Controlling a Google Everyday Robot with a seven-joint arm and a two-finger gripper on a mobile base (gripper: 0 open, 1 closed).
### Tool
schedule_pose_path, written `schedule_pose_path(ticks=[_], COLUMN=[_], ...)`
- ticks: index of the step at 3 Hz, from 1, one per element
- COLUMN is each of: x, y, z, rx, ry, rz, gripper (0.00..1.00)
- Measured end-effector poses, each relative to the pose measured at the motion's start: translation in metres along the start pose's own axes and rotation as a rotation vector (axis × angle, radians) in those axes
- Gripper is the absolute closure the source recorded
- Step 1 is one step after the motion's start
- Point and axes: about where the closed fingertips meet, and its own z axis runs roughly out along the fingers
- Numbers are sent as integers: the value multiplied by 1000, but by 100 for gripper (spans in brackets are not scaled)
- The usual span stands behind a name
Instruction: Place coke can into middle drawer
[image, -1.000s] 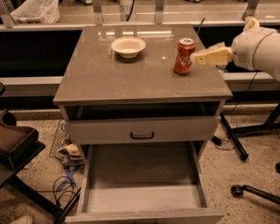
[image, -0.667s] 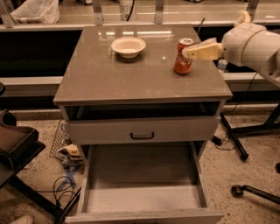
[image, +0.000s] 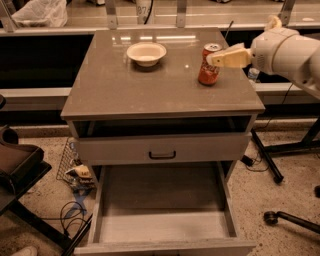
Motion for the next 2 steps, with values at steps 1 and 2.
schedule_pose_path(ticks=[1, 2], x=[19, 32], y=[-5, -9], z=[43, 83], rx=[-18, -30], ry=[37, 74], rz=[102, 174], gripper=[0, 0])
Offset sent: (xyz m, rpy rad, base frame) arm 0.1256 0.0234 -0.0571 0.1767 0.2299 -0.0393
